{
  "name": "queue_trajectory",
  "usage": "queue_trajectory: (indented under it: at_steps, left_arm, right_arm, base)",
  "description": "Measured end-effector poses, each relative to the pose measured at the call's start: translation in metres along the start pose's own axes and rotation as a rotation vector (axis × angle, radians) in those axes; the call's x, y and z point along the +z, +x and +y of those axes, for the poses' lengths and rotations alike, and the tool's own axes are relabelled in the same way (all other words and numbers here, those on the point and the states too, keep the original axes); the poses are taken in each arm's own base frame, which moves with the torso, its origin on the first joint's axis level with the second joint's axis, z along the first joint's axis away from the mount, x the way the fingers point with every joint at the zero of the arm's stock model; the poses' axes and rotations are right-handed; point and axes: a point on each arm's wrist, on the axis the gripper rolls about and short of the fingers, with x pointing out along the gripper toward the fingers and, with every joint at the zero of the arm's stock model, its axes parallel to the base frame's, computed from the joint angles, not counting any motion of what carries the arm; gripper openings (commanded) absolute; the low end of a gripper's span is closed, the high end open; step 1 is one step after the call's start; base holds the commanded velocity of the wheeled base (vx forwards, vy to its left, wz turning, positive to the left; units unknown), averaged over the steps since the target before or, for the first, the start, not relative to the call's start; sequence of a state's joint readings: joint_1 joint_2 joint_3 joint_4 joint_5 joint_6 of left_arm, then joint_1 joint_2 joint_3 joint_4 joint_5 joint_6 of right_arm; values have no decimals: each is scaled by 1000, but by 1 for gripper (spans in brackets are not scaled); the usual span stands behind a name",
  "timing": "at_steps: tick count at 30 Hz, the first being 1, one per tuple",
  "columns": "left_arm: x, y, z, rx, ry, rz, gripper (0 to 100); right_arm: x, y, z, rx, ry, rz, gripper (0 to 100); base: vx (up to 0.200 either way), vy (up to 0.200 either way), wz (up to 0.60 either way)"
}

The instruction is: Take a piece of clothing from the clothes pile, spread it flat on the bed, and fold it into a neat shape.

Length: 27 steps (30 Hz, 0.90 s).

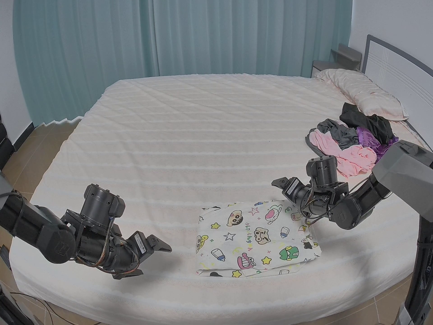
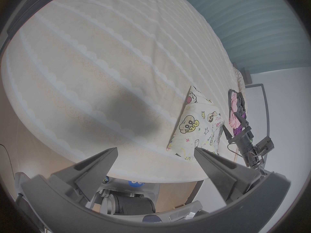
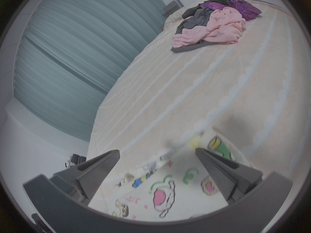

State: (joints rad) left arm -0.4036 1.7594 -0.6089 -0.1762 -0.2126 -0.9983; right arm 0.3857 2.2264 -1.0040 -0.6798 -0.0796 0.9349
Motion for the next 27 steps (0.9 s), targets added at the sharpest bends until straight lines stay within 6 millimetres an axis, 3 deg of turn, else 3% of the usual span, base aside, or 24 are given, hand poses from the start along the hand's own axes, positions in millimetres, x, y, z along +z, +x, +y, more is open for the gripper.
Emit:
queue_trajectory:
  at_steps: [8,13,20,27]
  left_arm:
    - [0,1,0,2,0,2,100]
    - [0,1,0,3,0,3,100]
    - [0,1,1,4,-1,3,100]
    - [-1,1,1,6,-1,4,100]
  right_arm:
    - [7,25,-15,-13,20,-30,100]
    - [8,27,-18,-22,21,-36,100]
    - [19,1,-21,-38,10,-46,100]
    - [-3,-39,-47,-130,-51,41,100]
  base:
    - [0,0,0]
    - [0,0,0]
    - [0,0,0]
    - [0,0,0]
